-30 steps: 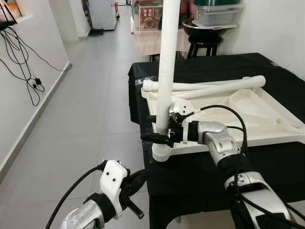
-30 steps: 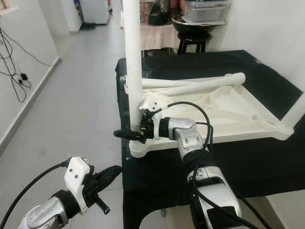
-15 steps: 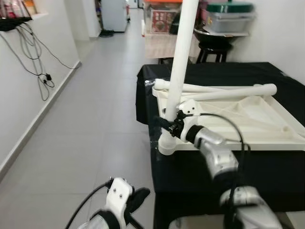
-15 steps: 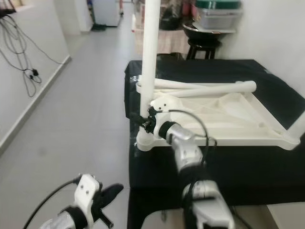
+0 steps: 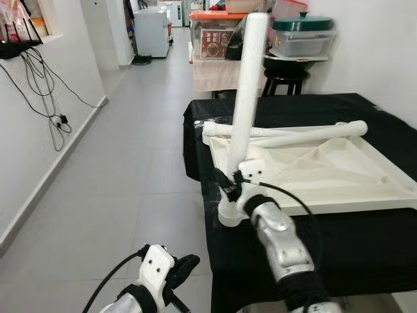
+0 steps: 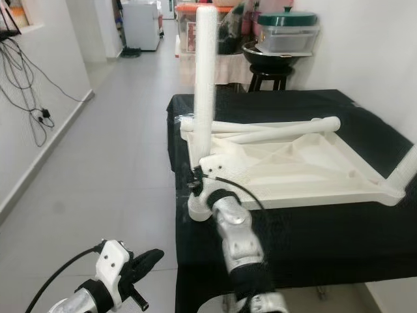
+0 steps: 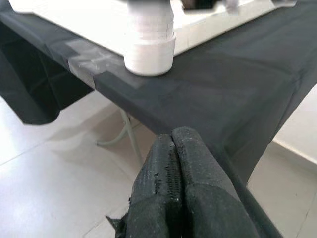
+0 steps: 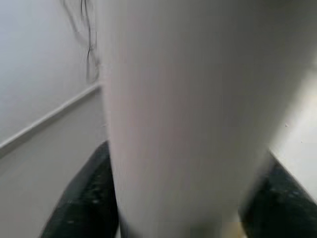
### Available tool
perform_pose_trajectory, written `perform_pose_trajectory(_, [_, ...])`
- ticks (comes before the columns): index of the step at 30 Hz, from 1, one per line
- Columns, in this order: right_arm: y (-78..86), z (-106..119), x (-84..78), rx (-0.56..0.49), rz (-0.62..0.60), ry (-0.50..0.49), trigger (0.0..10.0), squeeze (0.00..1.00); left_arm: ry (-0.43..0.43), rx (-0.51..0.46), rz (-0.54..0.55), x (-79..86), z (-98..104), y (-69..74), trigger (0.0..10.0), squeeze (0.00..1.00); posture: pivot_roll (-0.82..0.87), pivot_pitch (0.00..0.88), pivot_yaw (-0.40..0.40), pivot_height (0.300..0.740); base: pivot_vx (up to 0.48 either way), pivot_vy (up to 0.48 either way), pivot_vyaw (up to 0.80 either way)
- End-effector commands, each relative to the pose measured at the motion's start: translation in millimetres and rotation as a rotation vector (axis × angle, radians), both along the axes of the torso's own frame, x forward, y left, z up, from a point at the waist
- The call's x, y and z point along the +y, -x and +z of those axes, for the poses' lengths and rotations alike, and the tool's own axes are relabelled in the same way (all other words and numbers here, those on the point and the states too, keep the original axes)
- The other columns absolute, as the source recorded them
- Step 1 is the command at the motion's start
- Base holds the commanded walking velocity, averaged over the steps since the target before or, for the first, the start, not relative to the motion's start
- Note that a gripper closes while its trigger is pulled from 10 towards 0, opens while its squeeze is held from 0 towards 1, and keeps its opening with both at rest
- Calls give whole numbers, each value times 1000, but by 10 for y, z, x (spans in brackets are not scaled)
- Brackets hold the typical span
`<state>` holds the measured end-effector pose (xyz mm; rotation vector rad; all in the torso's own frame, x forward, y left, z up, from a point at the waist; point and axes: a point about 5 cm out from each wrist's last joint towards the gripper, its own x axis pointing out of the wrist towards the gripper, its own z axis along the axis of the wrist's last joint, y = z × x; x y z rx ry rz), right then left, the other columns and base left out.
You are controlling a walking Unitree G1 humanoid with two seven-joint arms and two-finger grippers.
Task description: Building children table
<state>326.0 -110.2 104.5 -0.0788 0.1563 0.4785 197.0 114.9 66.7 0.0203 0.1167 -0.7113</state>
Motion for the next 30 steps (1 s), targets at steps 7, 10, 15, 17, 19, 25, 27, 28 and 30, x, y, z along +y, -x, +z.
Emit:
perform_pose_trajectory(7, [-228,292,-135,-17,482,57,10000,0,-83,-100,63,27,-13,-63,10000,0,8,0,-20,740,0,0,0])
perform_pose_trajectory(10, [-288,324,-203,2,499,57,10000,0,-77,-118,86,24,-19,-72,10000,0,20,0,-28,740,0,0,0])
perform_pose_trajectory(15, [-353,413,-310,27,514,22,10000,0,-29,-160,139,58,104,-148,10000,0,23,0,-27,740,0,0,0])
perform_pose_trajectory(17, [-386,474,-385,43,519,-5,0,0,-2,-185,155,62,202,-207,10000,0,29,0,-27,740,0,0,0])
perform_pose_trajectory(19, [-403,494,-416,48,525,-12,0,0,7,-195,156,55,236,-224,10000,0,28,0,-27,740,0,0,0])
perform_pose_trajectory(25, [-435,529,-494,25,481,-58,0,0,-11,-241,200,104,287,-273,10000,0,16,0,-17,740,0,0,0])
perform_pose_trajectory(27, [-419,408,-487,32,395,-42,0,0,7,-243,251,159,282,-291,10000,0,17,0,-26,740,0,0,0])
perform_pose_trajectory(28, [-404,344,-478,38,350,-29,0,0,29,-236,268,175,283,-291,10000,0,17,0,-26,740,0,0,0])
perform_pose_trajectory(30, [-360,132,-466,78,156,27,0,0,39,-228,266,175,284,-271,10000,0,15,0,-35,740,0,0,0])
